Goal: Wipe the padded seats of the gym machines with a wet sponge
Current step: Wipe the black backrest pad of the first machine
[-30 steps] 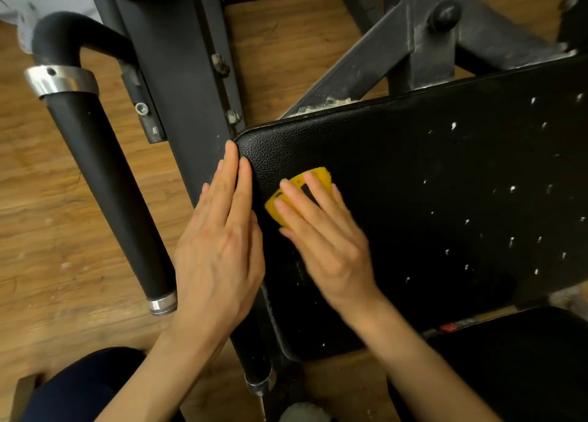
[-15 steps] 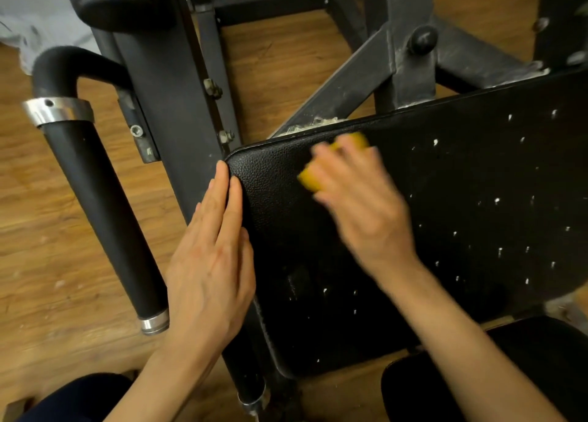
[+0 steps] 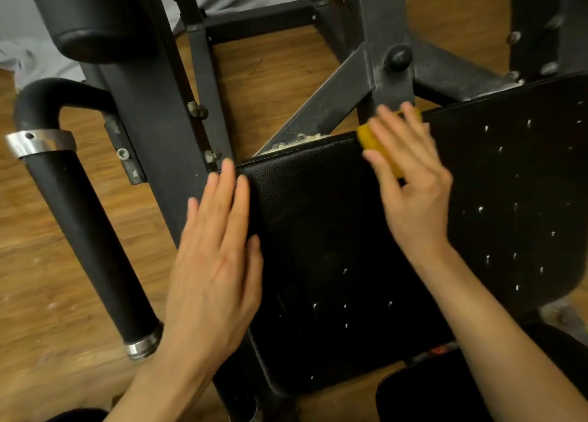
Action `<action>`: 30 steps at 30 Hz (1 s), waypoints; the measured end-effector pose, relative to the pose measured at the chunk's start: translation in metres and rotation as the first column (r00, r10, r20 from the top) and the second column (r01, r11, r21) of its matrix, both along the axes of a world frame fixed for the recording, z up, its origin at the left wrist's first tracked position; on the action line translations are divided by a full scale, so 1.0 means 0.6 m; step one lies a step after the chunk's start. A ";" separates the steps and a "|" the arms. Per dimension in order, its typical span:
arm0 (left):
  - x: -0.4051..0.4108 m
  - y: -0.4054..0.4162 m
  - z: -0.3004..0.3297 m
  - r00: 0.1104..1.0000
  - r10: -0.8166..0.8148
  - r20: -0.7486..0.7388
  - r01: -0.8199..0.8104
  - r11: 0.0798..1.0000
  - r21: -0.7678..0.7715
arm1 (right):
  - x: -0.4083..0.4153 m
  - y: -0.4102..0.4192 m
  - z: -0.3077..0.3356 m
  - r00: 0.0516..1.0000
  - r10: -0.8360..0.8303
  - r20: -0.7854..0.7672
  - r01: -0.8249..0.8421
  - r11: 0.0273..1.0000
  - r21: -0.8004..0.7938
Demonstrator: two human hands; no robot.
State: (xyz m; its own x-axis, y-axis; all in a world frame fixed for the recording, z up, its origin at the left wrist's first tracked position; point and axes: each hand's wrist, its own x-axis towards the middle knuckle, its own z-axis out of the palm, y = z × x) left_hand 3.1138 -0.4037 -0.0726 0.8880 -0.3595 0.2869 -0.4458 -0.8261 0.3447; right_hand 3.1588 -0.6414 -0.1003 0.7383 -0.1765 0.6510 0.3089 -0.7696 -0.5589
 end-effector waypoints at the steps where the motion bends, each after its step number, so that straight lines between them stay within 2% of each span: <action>1: 0.010 -0.019 0.007 1.000 -0.023 0.016 0.024 1.000 -0.005 | 0.000 -0.005 -0.001 0.999 -0.038 -0.009 0.039 0.997 0.068; 3: 0.037 -0.058 0.017 0.996 -0.070 0.046 0.070 0.998 0.007 | -0.016 0.012 -0.013 0.998 -0.051 -0.028 0.054 0.992 0.117; 8: 0.095 -0.105 0.005 0.991 -0.089 0.099 0.079 0.991 0.106 | -0.106 0.032 -0.086 0.998 0.002 -0.064 -0.003 1.000 -0.026; 10: 0.102 -0.104 -0.007 0.989 -0.079 0.127 0.058 0.985 0.161 | -0.079 0.022 -0.067 0.999 -0.004 -0.047 0.004 1.000 0.012; 12: 0.103 -0.104 -0.013 0.986 -0.076 0.145 0.048 0.981 0.186 | -0.025 0.012 -0.030 0.998 -0.066 -0.017 0.068 0.991 0.114; 15: 0.103 -0.107 -0.012 0.984 -0.087 0.154 0.057 0.981 0.187 | -0.008 0.005 -0.019 0.992 -0.126 -0.021 0.128 0.980 0.153; 20: 0.100 -0.116 0.003 0.994 -0.067 0.090 0.058 0.992 0.108 | -0.104 0.012 -0.080 0.992 -0.069 -0.107 0.075 0.995 0.059; 23: 0.111 -0.135 0.009 0.993 -0.075 0.088 0.066 0.992 0.104 | -0.036 -0.014 -0.034 0.995 -0.069 -0.074 0.070 0.997 0.019; 26: 0.123 -0.147 0.003 0.988 -0.051 0.146 0.027 0.986 0.164 | 0.044 -0.056 0.024 0.981 -0.188 -0.048 0.190 0.981 0.041; 28: 0.124 -0.149 -0.004 0.985 -0.050 0.165 0.022 0.986 0.163 | 0.053 -0.068 0.046 0.962 -0.254 -0.102 0.257 0.966 0.025; 30: 0.122 -0.148 -0.007 0.984 -0.047 0.174 0.021 0.989 0.145 | 0.047 -0.048 0.057 0.962 -0.216 -0.165 0.208 0.976 -0.060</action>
